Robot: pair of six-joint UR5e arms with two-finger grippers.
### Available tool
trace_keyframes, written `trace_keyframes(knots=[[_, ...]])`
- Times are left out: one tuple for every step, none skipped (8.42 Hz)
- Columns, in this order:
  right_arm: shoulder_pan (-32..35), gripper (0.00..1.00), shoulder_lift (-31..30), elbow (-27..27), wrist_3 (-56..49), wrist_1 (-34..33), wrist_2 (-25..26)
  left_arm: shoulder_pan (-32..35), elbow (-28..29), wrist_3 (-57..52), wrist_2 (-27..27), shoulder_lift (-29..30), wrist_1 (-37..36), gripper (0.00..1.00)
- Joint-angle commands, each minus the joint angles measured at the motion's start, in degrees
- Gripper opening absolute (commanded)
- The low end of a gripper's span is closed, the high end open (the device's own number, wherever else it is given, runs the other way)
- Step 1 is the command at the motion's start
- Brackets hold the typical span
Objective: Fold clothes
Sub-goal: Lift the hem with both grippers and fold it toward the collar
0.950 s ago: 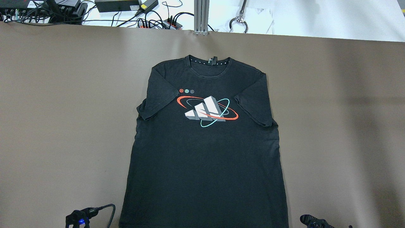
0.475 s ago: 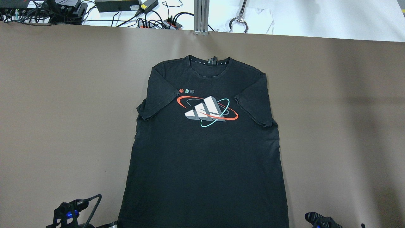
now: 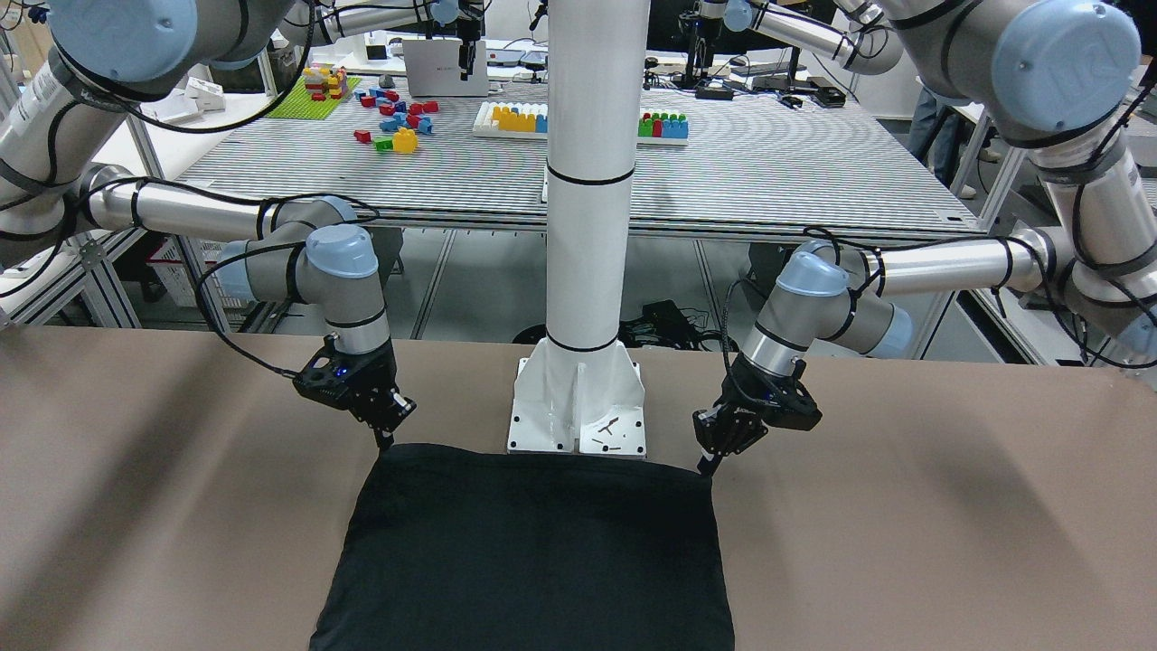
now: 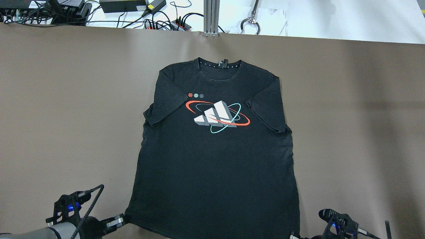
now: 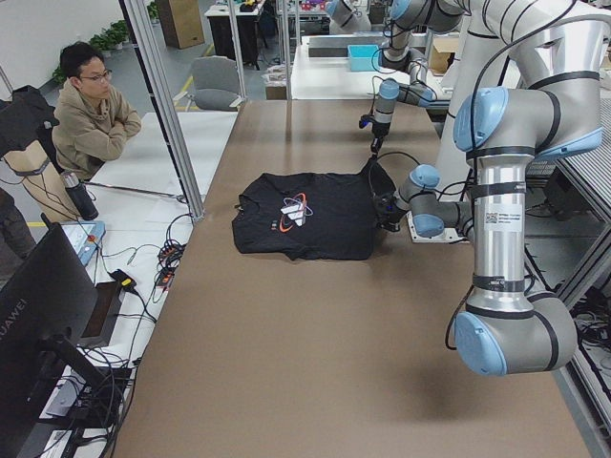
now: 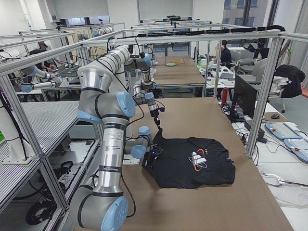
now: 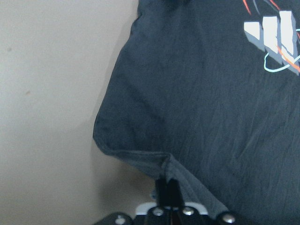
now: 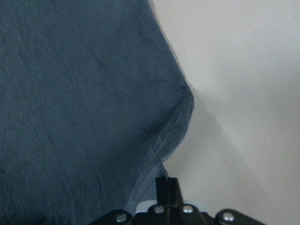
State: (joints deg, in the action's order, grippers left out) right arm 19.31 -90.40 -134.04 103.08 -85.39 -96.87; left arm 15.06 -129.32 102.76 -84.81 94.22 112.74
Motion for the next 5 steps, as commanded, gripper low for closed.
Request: trace_keyframes(knots=[[21.6, 0.00, 14.2, 9.8, -16.6, -9.9, -14.9, 16.6, 4.8, -8.7, -13.5, 10.5, -8.6, 0.00], [25.4, 0.00, 15.2, 11.1, -19.7, -10.9, -16.1, 20.4, 8.7, -11.2, -15.5, 12.7, -8.6, 0.00], [28.5, 0.00, 15.9, 12.9, -22.7, -11.0, -16.2, 23.1, 10.9, -12.8, -16.7, 13.6, -8.4, 0.00], [31.8, 0.00, 17.8, 15.4, -26.4, -11.0, -16.2, 25.7, 11.5, -13.5, -18.2, 13.9, -8.3, 0.00], [34.6, 0.00, 20.8, 18.9, -28.1, -11.0, -16.3, 27.9, 11.6, -14.0, -20.0, 14.0, -8.5, 0.00]])
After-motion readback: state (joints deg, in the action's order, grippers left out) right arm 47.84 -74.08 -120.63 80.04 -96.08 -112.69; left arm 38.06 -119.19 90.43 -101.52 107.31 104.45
